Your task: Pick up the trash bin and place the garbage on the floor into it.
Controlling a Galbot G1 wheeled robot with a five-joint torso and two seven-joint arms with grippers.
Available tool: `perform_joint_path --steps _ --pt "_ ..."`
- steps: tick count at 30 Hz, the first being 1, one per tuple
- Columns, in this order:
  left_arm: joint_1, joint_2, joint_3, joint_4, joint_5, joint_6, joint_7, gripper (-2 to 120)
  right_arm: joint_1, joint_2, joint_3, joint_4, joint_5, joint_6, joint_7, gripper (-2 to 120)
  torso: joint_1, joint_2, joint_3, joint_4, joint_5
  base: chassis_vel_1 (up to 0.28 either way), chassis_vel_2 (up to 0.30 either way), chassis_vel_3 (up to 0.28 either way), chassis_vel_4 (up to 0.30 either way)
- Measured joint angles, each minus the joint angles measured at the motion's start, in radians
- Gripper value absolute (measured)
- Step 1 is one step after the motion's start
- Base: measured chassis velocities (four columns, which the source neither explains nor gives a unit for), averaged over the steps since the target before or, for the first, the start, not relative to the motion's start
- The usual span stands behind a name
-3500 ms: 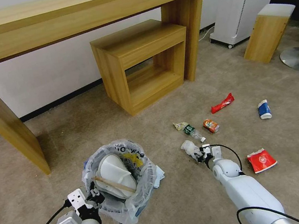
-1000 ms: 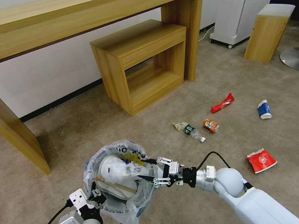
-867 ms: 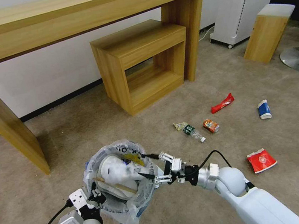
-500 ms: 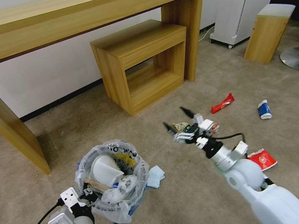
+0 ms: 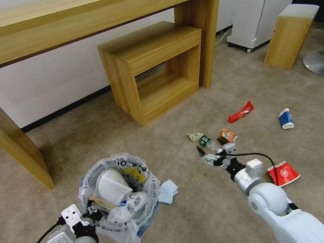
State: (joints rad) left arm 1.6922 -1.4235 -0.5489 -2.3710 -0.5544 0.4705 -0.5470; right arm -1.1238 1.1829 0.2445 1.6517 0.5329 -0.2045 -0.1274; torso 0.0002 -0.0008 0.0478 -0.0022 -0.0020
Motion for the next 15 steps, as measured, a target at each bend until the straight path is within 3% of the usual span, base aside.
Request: perform_joint_path --steps 2,6,15 --pt "0.002 -0.001 0.002 -0.001 0.000 -0.001 0.000 0 0.015 0.008 -0.006 -0.018 0.013 -0.034 -0.025 100 0.000 0.000 0.000 0.0002 -0.0001 0.000 0.000 0.000 0.000" --pt "0.002 -0.006 0.006 -0.001 0.001 -0.006 0.001 0 0.096 0.066 -0.034 -0.130 0.061 -0.257 -0.012 100 0.000 0.000 0.000 0.0001 -0.0002 0.000 0.000 0.000 0.000" --pt "-0.001 -0.011 0.008 0.003 0.004 -0.012 0.002 0 0.193 0.139 -0.073 -0.331 0.011 -0.285 -0.046 100 0.000 0.000 0.000 0.0001 0.0000 0.000 0.000 0.000 0.000"
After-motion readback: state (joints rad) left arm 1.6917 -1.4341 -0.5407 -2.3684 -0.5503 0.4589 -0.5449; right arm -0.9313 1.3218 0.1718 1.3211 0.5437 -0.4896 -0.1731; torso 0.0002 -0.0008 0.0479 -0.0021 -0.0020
